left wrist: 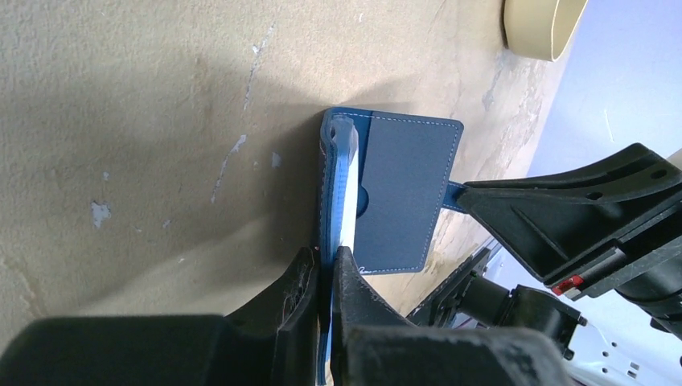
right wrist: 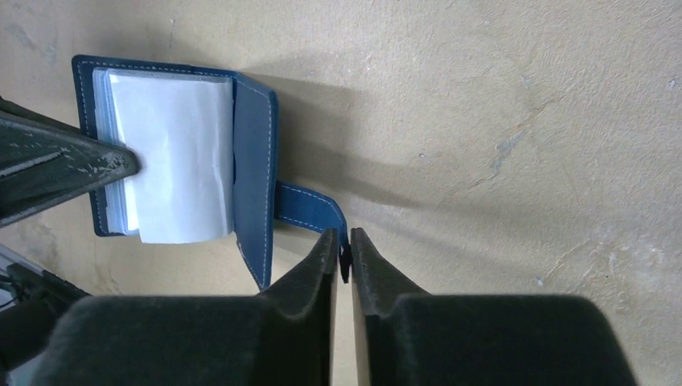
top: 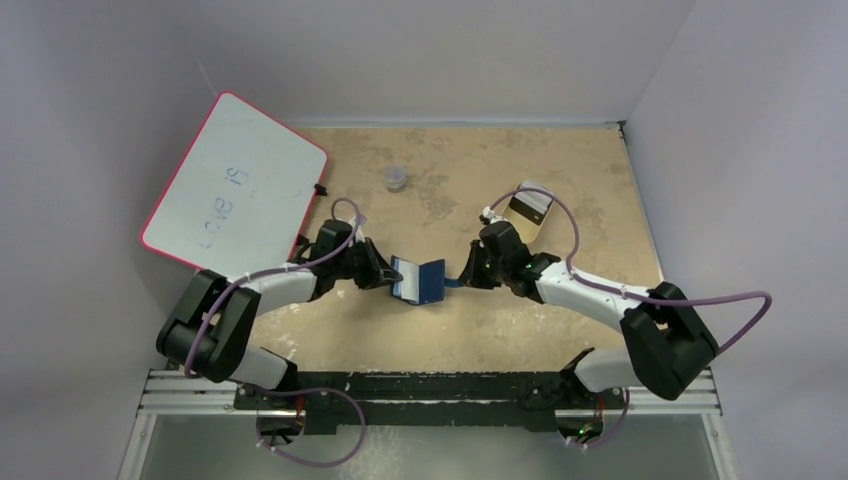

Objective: Put the credit cards into the card holder
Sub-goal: Open the card holder at the center of the board.

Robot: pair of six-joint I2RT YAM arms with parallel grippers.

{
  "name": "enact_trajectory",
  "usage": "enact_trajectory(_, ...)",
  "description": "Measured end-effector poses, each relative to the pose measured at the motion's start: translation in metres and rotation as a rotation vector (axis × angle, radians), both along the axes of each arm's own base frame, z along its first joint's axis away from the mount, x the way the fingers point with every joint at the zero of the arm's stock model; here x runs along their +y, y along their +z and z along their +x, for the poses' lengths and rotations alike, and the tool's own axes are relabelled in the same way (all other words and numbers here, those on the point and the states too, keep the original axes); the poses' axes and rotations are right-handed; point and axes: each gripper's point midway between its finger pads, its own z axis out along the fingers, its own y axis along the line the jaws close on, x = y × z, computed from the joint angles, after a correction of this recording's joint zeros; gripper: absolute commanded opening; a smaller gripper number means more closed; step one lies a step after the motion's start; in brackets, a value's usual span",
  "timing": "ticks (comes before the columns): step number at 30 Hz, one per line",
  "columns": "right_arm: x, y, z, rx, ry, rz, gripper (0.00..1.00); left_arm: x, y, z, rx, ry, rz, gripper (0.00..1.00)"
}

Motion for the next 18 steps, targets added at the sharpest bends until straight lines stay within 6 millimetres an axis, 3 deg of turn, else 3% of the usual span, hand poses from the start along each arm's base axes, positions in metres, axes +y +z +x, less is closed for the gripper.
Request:
enact_trajectory(4,0.0,0.012,0.001,-0.002,0.004,-0.004,0.32,-0.001,0.008,-0.004,-0.019,0.007,0.032,0.0)
enact_trajectory(8,0.012,0.05,0.008,-0.069,0.022,0.043,0.46,-0.008,0.026,-0.005,-0.077,-0.004,0.064,0.0)
enact_trajectory(12,0.037,0.086,0.006,-0.142,0.076,0.103,0.52,-0.01,0.032,-0.006,-0.106,0.004,0.093,0.03)
enact_trajectory(15,0.057,0.087,-0.005,-0.141,0.133,0.112,0.53,-0.006,0.026,-0.007,-0.095,0.022,0.124,0.04)
enact_trajectory(18,0.075,0.074,-0.02,-0.112,0.19,0.098,0.53,-0.002,0.022,-0.007,-0.084,0.041,0.148,0.04)
